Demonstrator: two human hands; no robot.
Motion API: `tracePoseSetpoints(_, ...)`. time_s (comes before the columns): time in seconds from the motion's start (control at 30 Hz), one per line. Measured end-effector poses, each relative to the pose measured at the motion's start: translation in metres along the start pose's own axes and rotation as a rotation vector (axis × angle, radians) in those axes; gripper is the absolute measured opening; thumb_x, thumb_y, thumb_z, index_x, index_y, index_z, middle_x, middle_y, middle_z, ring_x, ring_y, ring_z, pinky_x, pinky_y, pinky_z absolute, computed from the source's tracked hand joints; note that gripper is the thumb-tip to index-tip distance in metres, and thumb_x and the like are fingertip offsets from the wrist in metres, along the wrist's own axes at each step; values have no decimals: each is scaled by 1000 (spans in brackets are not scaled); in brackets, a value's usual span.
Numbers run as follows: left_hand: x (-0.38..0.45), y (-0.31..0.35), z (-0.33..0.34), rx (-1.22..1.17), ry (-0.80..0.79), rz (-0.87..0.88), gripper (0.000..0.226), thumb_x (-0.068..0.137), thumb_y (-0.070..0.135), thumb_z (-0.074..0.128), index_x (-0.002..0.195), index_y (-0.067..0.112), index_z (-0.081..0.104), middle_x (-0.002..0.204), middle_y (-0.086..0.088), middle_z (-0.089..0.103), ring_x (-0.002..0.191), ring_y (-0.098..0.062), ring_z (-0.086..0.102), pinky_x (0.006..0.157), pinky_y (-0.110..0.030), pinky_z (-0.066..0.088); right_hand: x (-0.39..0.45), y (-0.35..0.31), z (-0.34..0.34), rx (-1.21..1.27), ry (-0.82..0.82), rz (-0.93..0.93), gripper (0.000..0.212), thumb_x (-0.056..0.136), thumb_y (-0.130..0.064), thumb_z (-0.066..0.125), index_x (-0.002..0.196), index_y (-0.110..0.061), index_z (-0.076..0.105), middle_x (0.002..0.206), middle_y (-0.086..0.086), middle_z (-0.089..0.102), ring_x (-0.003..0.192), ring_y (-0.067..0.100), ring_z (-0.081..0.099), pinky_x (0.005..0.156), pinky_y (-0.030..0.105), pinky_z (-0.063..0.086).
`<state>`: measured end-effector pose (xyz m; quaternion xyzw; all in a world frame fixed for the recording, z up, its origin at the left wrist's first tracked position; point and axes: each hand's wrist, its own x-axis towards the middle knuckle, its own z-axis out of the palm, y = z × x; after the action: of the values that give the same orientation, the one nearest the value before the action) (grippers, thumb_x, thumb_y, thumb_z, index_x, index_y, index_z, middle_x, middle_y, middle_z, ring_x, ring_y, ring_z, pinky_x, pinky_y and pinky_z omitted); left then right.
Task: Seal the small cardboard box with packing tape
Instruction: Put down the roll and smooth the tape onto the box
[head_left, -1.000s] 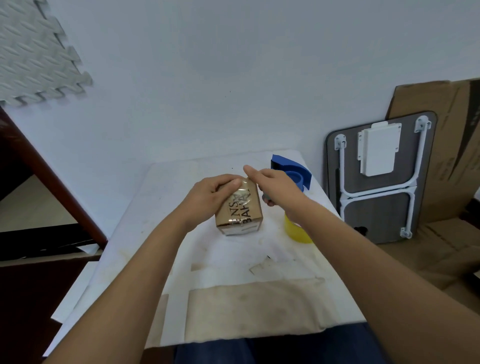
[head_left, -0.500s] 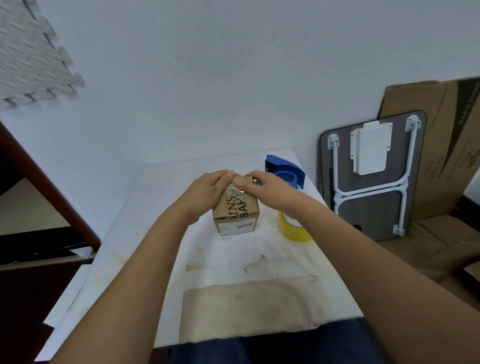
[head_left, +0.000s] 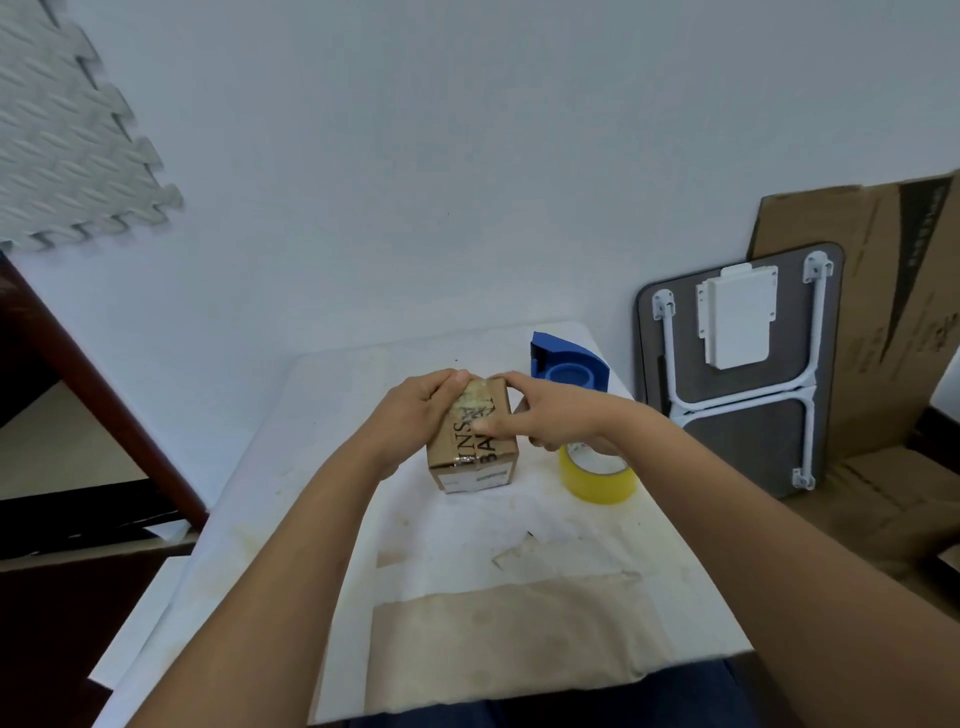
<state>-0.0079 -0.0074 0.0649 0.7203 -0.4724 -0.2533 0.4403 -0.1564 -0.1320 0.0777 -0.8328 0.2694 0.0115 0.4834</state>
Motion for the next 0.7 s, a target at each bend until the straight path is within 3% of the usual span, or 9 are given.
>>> tracePoseSetpoints(0.1, -2, 1, 0, 13, -12, -10, 37, 101, 50, 38, 108, 36, 72, 103, 7, 76, 101, -13, 68, 89, -32, 53, 6, -7, 4, 42, 148, 11, 53, 86, -58, 60, 122, -19, 56, 86, -4, 56, 64, 9, 44, 57, 19, 34)
tracePoseSetpoints(0.2, -4, 2, 1, 24, 4, -24, 38, 101, 49, 37, 110, 35, 71, 103, 7, 75, 100, -11, 68, 84, -27, 50, 4, -9, 7, -78, 176, -32, 51, 86, -53, 62, 126, -23, 54, 96, -8, 58, 72, 2, 50, 60, 19, 36)
tracePoseSetpoints(0.3, -4, 6, 2, 63, 16, -30, 38, 101, 50, 39, 109, 34, 72, 102, 5, 75, 99, -13, 67, 82, -27, 51, -1, -8, 2, -138, 104, -43, 63, 83, -51, 67, 136, -26, 46, 117, -2, 63, 98, 13, 58, 81, 24, 43)
tracePoseSetpoints(0.37, -5, 8, 3, 81, 28, -34, 34, 99, 50, 43, 105, 34, 73, 100, 5, 75, 97, -14, 68, 83, -31, 52, -5, -5, 2, -162, 72, -41, 71, 81, -50, 70, 141, -27, 39, 115, -4, 60, 103, 15, 56, 85, 25, 41)
tracePoseSetpoints(0.47, -15, 9, 0, 94, -20, -30, 22, 90, 49, 62, 106, 39, 73, 99, 12, 76, 91, -5, 71, 81, -25, 55, -6, 3, 4, -154, 19, -33, 87, 74, -52, 76, 146, -32, 32, 125, -5, 59, 115, 15, 54, 98, 28, 43)
tracePoseSetpoints(0.53, -25, 7, -3, 94, -86, -21, 29, 85, 43, 71, 114, 42, 71, 101, 14, 77, 91, -3, 72, 83, -25, 56, -6, 8, 6, -139, -45, -26, 97, 68, -56, 79, 148, -38, 26, 129, -6, 58, 121, 17, 54, 103, 34, 44)
tracePoseSetpoints(0.63, -38, 0, -4, 57, -52, -4, 34, 84, 39, 74, 118, 42, 70, 105, 16, 76, 95, 0, 71, 88, -25, 56, -14, 10, 7, -53, -120, -37, 95, 73, -54, 76, 147, -49, 18, 114, -5, 60, 98, 13, 57, 85, 29, 50)
tracePoseSetpoints(0.7, -43, -5, -4, 39, 49, 16, 34, 84, 39, 74, 118, 43, 70, 108, 16, 75, 97, 4, 69, 88, -22, 55, -20, 11, 3, 12, -17, -41, 82, 80, -54, 69, 146, -47, 21, 112, 1, 61, 80, 14, 53, 73, 28, 47)
